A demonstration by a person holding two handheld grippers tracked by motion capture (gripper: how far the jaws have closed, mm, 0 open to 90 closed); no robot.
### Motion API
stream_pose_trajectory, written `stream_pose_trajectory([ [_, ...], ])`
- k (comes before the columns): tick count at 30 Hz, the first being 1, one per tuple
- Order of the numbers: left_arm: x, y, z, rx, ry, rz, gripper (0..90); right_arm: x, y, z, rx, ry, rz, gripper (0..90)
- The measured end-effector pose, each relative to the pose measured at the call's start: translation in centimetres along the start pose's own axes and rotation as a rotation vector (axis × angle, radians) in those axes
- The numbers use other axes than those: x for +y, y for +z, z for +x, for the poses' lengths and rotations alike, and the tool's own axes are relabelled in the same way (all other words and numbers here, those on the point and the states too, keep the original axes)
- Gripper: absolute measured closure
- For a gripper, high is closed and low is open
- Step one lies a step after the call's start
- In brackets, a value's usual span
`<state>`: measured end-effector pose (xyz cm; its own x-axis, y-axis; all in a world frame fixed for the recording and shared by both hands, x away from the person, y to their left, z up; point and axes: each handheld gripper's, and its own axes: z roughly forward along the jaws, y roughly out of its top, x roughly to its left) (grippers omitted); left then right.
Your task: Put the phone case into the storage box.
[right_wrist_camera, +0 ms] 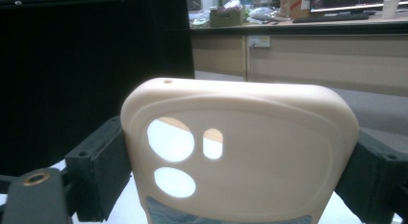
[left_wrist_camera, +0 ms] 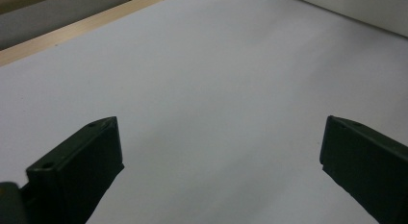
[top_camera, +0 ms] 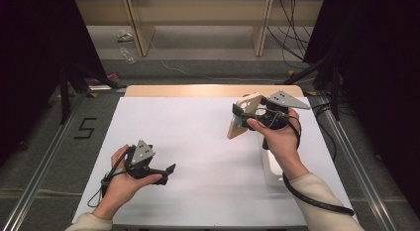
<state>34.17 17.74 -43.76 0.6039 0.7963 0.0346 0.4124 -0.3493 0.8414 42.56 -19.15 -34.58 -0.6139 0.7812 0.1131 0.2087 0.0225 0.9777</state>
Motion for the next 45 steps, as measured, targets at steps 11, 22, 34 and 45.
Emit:
stream_pose_trajectory([
  [11,0.0,0.0,0.0,0.002,-0.001,0.001,0.4,0.3,-0.4,-0.6,-0.025,0.005,-0.008,12.4],
  [22,0.0,0.0,0.1,0.003,-0.003,0.001,0.4,0.7,-0.8,-1.2,-0.043,0.009,-0.020,12.4],
  [34,0.0,-0.1,0.2,0.006,-0.006,0.000,0.5,1.1,-1.3,-2.0,-0.066,0.017,-0.036,12.4],
  [45,0.0,-0.1,0.2,0.009,-0.010,-0.003,0.5,1.3,-1.5,-2.3,-0.079,0.018,-0.040,12.4],
])
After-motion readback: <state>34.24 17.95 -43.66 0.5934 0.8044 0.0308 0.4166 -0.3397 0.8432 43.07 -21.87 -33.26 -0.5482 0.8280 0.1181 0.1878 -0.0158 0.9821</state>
